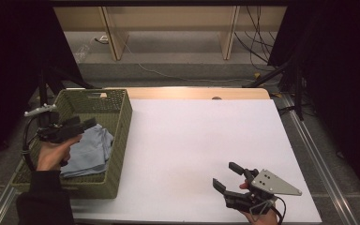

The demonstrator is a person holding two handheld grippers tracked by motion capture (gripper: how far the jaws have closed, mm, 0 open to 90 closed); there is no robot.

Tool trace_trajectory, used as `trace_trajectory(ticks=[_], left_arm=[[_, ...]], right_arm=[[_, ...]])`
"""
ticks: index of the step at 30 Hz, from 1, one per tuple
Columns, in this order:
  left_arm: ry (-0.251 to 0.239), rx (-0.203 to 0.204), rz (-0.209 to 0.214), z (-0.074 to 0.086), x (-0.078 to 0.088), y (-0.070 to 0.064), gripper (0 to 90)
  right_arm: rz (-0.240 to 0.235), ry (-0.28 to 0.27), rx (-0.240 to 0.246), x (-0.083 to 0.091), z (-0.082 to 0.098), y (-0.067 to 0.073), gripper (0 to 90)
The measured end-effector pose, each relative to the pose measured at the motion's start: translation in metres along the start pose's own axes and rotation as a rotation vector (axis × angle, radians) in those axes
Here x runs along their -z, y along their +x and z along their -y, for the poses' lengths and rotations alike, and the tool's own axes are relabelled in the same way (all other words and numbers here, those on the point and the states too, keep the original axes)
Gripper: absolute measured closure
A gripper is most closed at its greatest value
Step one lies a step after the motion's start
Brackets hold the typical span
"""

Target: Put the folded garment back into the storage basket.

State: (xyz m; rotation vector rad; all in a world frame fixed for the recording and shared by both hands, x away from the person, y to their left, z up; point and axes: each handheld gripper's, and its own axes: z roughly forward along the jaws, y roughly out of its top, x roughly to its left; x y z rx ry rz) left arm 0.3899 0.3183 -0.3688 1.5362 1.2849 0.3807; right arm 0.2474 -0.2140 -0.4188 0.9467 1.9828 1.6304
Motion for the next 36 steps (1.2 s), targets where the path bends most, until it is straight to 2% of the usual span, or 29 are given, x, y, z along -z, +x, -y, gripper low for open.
trace_trajectory(ticks=[9, 21, 27, 30, 36], left_arm=[[-0.015, -0.047, 0.039, -0.001, -0.004, -0.017, 15.9], [-0.035, -0.081, 0.076, -0.002, -0.006, -0.034, 15.9], [-0.054, -0.093, 0.111, -0.002, -0.007, -0.046, 15.9], [-0.061, -0.086, 0.142, -0.001, -0.01, -0.051, 15.9], [-0.055, -0.11, 0.166, 0.002, -0.016, -0.064, 15.9]], right_arm=[[-0.007, 0.004, -0.001, -0.001, 0.0, 0.0, 24.1], [-0.008, 0.009, -0.001, -0.001, 0.0, 0.0, 24.1], [-0.009, 0.009, -0.001, -0.001, 0.0, 0.0, 24.1], [-0.008, 0.009, -0.002, -0.001, 0.0, 0.0, 24.1], [-0.008, 0.011, -0.002, -0.001, 0.0, 0.0, 24.1]])
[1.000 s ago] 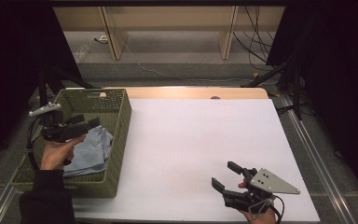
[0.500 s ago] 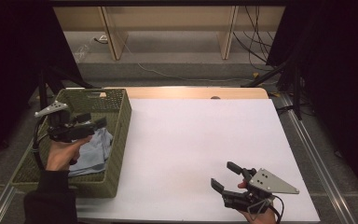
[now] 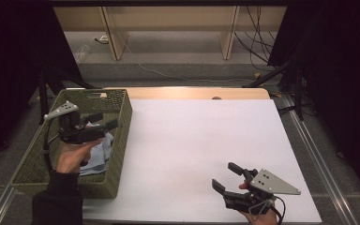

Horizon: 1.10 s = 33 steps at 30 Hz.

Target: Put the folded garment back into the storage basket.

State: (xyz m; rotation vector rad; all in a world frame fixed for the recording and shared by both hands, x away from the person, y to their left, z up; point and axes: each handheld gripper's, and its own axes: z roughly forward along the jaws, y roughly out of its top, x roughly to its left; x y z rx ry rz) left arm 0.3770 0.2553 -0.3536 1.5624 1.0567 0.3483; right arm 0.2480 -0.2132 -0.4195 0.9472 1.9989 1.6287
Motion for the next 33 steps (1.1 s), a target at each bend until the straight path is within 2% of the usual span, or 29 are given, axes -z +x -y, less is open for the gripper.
trace_trajectory(ticks=[17, 25, 33], left_arm=[[0.0, -0.024, 0.06, 0.007, -0.013, -0.022, 15.9], [-0.006, -0.019, 0.105, 0.011, -0.018, -0.031, 15.8], [-0.002, -0.025, 0.129, 0.017, -0.022, -0.04, 15.9]], right_arm=[[0.003, 0.003, 0.001, -0.001, 0.0, 0.0, 24.1], [0.001, 0.003, 0.002, -0.001, 0.0, 0.0, 24.1], [0.001, 0.003, -0.001, -0.002, 0.001, 0.0, 24.1]])
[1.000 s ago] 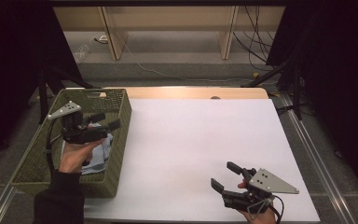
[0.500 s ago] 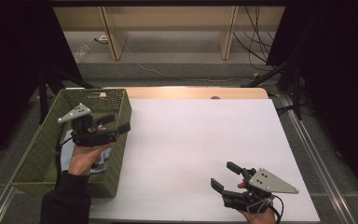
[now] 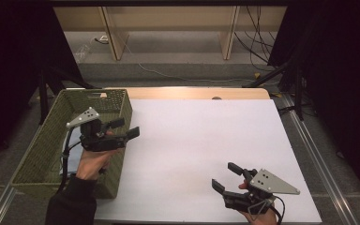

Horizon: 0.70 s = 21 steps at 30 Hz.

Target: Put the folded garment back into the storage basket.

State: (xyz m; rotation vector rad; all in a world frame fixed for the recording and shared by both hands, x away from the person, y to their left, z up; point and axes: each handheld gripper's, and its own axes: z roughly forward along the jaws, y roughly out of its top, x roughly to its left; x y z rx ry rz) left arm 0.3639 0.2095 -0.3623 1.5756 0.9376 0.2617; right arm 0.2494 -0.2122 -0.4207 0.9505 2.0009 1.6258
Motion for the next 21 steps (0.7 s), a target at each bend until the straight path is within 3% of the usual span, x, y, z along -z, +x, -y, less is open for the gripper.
trace_trajectory(ticks=[21], left_arm=[[0.01, -0.056, 0.068, 0.018, -0.004, -0.027, 16.1]], right_arm=[[-0.004, -0.005, -0.013, 0.001, 0.0, 0.0, 24.1]])
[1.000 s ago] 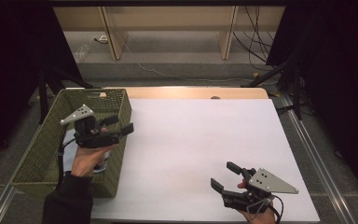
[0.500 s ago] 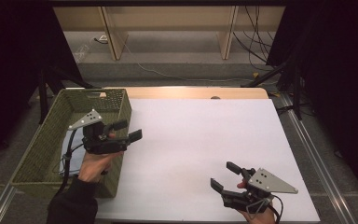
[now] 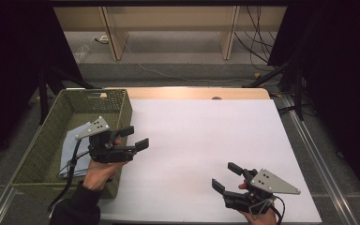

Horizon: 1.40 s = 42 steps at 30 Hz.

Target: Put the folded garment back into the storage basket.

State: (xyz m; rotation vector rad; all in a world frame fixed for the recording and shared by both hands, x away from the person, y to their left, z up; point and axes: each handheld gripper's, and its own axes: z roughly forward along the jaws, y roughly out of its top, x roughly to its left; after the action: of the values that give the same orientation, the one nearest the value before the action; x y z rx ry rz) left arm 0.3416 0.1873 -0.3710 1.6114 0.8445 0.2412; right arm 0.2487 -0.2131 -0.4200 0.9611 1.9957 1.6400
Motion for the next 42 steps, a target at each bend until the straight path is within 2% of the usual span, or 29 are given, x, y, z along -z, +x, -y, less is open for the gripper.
trace_trajectory(ticks=[4, 7, 13, 24, 42], left_arm=[[0.001, -0.012, 0.017, 0.004, -0.002, -0.005, 16.1], [0.005, -0.041, 0.018, 0.008, -0.003, -0.009, 16.3], [-0.015, -0.073, 0.016, 0.013, -0.004, -0.015, 16.3], [-0.012, -0.09, 0.029, 0.022, -0.006, -0.023, 16.5], [-0.009, -0.108, 0.023, 0.033, -0.011, -0.03, 16.8]], right_arm=[[0.0, 0.0, -0.002, 0.0, 0.0, 0.0, 24.1], [0.001, -0.002, 0.0, 0.0, 0.0, -0.001, 24.1], [0.001, 0.0, 0.004, 0.0, 0.0, 0.0, 24.1], [0.001, 0.003, 0.004, 0.0, 0.0, 0.0, 24.1], [0.0, -0.001, 0.007, 0.0, 0.0, 0.001, 24.1]])
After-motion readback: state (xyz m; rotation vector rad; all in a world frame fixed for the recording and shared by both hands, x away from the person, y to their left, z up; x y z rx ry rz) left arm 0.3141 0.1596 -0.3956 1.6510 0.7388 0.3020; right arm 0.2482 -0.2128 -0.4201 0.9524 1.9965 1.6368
